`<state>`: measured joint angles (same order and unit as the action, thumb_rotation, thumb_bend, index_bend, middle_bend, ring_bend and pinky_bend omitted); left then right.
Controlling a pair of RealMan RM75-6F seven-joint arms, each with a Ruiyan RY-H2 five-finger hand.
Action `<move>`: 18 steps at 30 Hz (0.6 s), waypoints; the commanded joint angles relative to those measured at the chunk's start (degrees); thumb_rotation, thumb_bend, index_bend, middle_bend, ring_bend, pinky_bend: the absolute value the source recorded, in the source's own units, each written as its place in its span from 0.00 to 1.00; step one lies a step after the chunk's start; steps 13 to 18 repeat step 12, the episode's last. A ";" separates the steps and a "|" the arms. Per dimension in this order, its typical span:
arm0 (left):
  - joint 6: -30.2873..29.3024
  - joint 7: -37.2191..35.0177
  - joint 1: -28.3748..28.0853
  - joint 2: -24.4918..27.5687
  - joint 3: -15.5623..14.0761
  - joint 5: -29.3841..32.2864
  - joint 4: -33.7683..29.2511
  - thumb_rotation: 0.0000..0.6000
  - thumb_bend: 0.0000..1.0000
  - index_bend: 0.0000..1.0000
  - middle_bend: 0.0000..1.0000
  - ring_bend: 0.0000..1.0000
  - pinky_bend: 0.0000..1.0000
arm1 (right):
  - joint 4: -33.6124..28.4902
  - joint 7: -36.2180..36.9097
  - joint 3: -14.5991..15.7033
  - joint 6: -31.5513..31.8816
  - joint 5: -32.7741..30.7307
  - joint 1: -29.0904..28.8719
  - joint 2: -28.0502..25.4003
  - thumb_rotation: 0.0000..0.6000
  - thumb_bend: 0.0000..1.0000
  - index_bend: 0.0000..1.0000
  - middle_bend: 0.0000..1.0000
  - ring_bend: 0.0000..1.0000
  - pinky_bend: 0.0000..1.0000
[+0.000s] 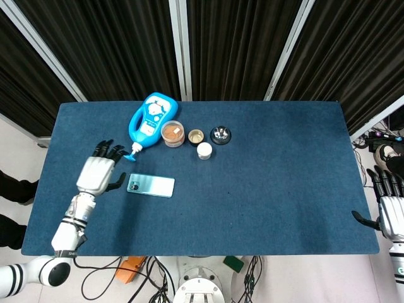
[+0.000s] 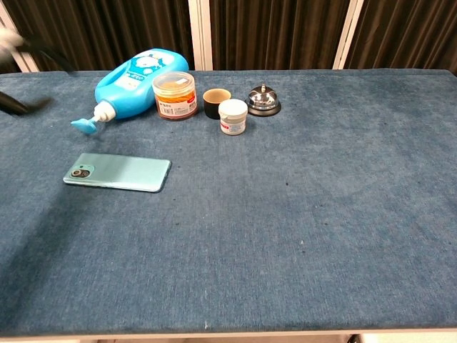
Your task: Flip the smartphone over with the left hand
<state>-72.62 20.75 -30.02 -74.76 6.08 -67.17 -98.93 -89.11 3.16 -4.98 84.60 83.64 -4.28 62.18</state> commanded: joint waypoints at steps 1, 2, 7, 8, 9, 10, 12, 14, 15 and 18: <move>-10.43 -1.92 7.51 4.02 -1.53 -5.78 1.08 1.00 0.28 0.19 0.12 0.01 0.00 | 0.45 1.04 -0.14 -0.30 0.08 -0.18 -0.38 1.00 0.24 0.00 0.06 0.00 0.00; -11.29 -2.12 8.65 4.82 -2.31 -6.25 1.08 1.00 0.26 0.17 0.10 0.01 0.00 | 0.53 1.26 -0.16 -0.31 0.23 -0.24 -0.45 1.00 0.24 0.00 0.06 0.00 0.00; -15.36 -4.92 15.34 8.78 -7.15 -8.81 -0.04 1.00 0.21 0.13 0.05 0.00 0.00 | 0.08 2.09 0.12 0.12 1.85 -0.46 -0.57 1.00 0.24 0.00 0.07 0.00 0.00; -16.08 -5.28 16.48 9.14 -7.86 -9.11 -0.18 1.00 0.21 0.13 0.05 0.00 0.00 | -0.04 2.10 0.20 0.15 2.14 -0.53 -0.55 1.00 0.24 0.00 0.07 0.00 0.00; -16.71 -5.65 17.53 9.44 -8.54 -9.46 -0.25 1.00 0.21 0.13 0.05 0.00 0.00 | -0.19 2.06 0.28 0.14 2.40 -0.59 -0.54 1.00 0.24 0.00 0.06 0.00 0.00; -17.40 -6.33 18.78 9.67 -9.29 -9.92 -0.21 1.00 0.20 0.13 0.05 0.00 0.00 | -0.44 1.93 0.38 0.06 2.69 -0.71 -0.55 1.00 0.24 0.00 0.07 0.00 0.00; -18.03 -7.67 20.22 9.85 -9.96 -10.42 -0.05 1.00 0.20 0.13 0.05 0.00 0.00 | -0.89 1.67 0.49 -0.22 2.96 -0.93 -0.60 1.00 0.24 0.00 0.07 0.00 0.00; -18.03 -7.67 20.22 9.85 -9.96 -10.42 -0.05 1.00 0.20 0.13 0.05 0.00 0.00 | -0.89 1.67 0.49 -0.22 2.96 -0.93 -0.60 1.00 0.24 0.00 0.07 0.00 0.00; -18.03 -7.67 20.22 9.85 -9.96 -10.42 -0.05 1.00 0.20 0.13 0.05 0.00 0.00 | -0.89 1.67 0.49 -0.22 2.96 -0.93 -0.60 1.00 0.24 0.00 0.07 0.00 0.00; -18.03 -7.67 20.22 9.85 -9.96 -10.42 -0.05 1.00 0.20 0.13 0.05 0.00 0.00 | -0.89 1.67 0.49 -0.22 2.96 -0.93 -0.60 1.00 0.24 0.00 0.07 0.00 0.00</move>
